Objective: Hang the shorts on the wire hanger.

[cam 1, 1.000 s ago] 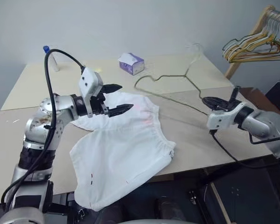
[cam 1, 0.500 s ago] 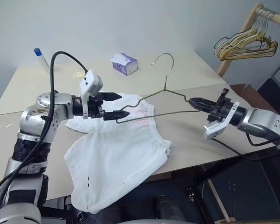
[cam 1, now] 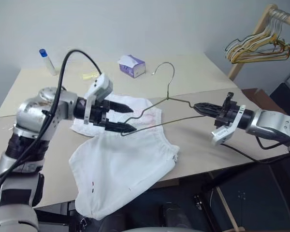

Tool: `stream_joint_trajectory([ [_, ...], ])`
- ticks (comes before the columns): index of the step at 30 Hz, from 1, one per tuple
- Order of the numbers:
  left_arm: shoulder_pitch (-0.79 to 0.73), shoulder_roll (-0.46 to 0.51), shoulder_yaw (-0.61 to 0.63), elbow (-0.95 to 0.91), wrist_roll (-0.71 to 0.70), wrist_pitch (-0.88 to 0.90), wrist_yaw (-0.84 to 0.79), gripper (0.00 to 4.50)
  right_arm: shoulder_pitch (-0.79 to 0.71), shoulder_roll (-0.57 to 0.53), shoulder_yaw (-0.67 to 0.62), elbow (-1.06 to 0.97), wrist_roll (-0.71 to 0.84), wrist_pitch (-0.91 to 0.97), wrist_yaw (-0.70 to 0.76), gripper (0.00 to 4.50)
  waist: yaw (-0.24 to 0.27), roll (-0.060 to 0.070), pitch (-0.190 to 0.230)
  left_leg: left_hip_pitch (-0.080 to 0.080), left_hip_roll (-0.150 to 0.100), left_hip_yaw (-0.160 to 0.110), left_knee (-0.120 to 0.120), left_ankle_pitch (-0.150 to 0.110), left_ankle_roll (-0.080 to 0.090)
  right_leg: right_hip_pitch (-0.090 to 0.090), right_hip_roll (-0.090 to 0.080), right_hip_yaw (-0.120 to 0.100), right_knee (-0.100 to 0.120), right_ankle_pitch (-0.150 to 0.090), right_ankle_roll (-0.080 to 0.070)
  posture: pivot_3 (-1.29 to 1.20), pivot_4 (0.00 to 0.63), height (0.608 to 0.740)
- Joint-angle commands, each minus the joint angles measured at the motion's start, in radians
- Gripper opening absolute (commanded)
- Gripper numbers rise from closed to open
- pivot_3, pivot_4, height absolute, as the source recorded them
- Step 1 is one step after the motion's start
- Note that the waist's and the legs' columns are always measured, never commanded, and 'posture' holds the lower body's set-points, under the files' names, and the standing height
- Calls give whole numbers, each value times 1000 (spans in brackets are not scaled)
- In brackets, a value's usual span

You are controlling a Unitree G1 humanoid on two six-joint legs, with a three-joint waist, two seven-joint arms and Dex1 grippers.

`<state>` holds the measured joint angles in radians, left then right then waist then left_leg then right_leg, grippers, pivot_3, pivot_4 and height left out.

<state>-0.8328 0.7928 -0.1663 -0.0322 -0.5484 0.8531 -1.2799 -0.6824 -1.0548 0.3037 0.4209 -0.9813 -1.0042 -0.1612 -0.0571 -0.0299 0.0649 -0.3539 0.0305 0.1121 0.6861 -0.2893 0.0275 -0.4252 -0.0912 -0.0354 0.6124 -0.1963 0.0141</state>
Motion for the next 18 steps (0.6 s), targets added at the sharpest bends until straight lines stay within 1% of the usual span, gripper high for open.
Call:
stream_joint_trajectory([
  [1,18,-24,7,-64,-7,29,50,4500,18,-29,-41,-38,15,-10,-39,19,5,0,0,0,0,0,0,0,0,0,0,1,0,0,0,75,0,740],
  [4,48,-19,10,-99,-16,23,43,4500,35,-24,-37,-60,26,-5,-23,19,6,0,0,0,1,0,0,0,0,-1,1,2,0,0,0,47,0,740],
  [5,40,-16,2,-82,-5,12,33,4500,19,-13,-30,-51,27,0,-15,19,8,-1,1,0,1,1,0,0,0,-2,1,3,0,0,0,44,25,740],
  [7,19,-15,-6,-38,13,-7,18,4500,-13,6,-20,-32,27,7,2,19,8,-2,1,0,0,1,0,0,0,-2,1,4,1,0,0,34,37,740],
  [9,6,-6,-1,-15,21,-31,-5,4500,-28,8,-20,-20,26,6,9,19,8,-1,1,1,0,2,0,0,0,-2,1,4,1,-1,1,27,25,740],
  [10,2,-2,5,-6,23,-35,-10,4500,-32,8,-20,-17,24,5,11,19,9,-2,1,1,0,2,0,0,1,-1,1,4,1,-1,1,28,45,740],
  [11,-1,3,9,0,23,-36,-15,4500,-35,8,-21,-16,24,5,12,19,10,-1,1,1,0,2,0,0,1,-1,1,4,1,-1,1,24,35,740],
  [18,17,55,-1,-18,29,-79,-90,4500,-41,11,-26,-32,34,4,32,19,11,-1,1,0,0,2,0,-1,3,-2,1,4,0,0,1,18,27,740],
])
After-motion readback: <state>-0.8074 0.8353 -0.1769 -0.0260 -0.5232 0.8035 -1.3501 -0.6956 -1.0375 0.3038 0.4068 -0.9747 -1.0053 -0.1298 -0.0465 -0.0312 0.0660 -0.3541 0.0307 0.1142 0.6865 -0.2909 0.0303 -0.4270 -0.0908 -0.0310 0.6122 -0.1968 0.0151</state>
